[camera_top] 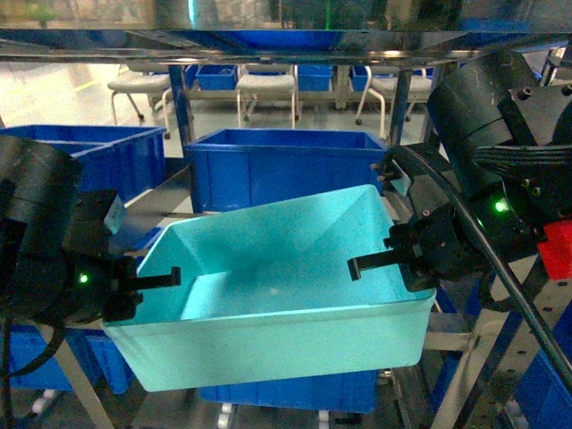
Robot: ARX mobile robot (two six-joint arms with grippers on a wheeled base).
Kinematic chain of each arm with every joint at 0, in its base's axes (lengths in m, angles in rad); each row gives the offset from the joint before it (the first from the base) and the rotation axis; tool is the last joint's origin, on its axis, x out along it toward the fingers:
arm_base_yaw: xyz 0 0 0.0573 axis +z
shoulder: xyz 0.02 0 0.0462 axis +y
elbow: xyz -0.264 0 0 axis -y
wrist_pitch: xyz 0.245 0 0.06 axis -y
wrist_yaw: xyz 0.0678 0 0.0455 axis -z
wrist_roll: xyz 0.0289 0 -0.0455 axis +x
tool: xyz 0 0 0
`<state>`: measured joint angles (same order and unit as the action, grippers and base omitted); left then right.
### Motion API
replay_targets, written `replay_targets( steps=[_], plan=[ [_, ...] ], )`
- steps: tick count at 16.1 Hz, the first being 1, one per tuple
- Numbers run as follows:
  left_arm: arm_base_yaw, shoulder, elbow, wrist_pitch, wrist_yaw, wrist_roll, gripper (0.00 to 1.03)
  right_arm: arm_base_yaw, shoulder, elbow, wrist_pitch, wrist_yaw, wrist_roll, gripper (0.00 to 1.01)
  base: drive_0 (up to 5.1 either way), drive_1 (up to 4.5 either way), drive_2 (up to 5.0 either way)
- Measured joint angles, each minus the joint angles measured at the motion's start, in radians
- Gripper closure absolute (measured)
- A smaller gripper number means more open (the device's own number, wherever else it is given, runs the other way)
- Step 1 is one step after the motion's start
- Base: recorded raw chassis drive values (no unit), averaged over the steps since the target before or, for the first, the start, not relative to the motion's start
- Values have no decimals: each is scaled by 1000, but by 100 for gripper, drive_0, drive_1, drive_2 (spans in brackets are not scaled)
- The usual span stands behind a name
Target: Organize blue bins on left shelf correctly
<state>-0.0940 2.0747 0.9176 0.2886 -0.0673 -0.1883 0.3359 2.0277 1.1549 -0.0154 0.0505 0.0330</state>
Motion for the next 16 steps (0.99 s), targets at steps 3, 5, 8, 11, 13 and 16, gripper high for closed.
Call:
replay_targets(
  steps=[3,5,8,11,13,16],
  plan=[
    [5,60,124,-92,10,-31,101,-22,58,125,-98,-26,27,98,0,0,0],
    [23,126,287,-231,28,-48,101,-30,154,312,-247,-70,83,99,0,0,0],
    [35,153,364,-295,30,-50,101,-29,211,428,-320,-93,83,99,0,0,0],
    [37,153,366,-298,27,-51,101,-29,211,428,-321,-96,82,99,0,0,0],
    [37,153,366,-298,27,-51,101,-29,211,428,-321,-96,82,99,0,0,0],
    [37,154,368,-299,27,-52,101,-30,212,428,-320,-95,81,99,0,0,0]
  ],
)
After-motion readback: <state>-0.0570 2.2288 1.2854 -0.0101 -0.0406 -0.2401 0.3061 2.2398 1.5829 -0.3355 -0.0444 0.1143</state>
